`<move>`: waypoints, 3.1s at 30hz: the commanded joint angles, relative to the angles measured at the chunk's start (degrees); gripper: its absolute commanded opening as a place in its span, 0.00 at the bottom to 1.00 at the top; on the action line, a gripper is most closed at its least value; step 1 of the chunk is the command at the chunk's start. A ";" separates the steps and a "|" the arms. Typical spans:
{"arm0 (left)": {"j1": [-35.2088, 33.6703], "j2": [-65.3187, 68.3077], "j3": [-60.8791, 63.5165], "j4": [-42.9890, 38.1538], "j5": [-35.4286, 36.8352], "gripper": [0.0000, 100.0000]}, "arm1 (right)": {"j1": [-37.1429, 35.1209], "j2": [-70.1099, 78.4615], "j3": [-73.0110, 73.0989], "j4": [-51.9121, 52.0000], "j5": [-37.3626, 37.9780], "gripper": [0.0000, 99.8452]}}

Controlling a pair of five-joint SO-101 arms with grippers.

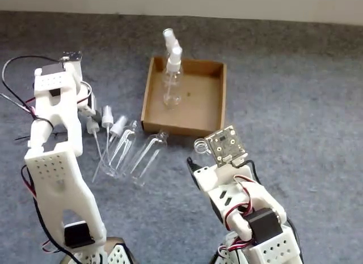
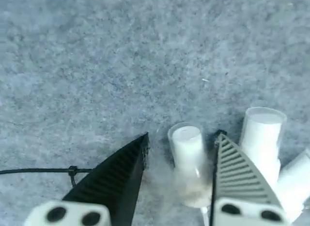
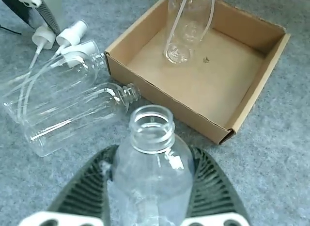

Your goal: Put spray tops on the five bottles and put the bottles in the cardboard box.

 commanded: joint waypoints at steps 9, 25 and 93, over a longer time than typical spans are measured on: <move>0.04 -10.07 -2.33 1.32 0.35 0.03 | -0.22 -0.40 -0.31 -2.77 -0.35 0.00; 11.56 -53.76 -2.33 14.68 0.35 0.03 | -6.73 -0.75 -0.22 -3.03 -0.53 0.00; 53.32 -77.58 35.74 -25.58 -1.32 0.03 | -8.22 -18.42 16.75 -18.24 -1.14 0.00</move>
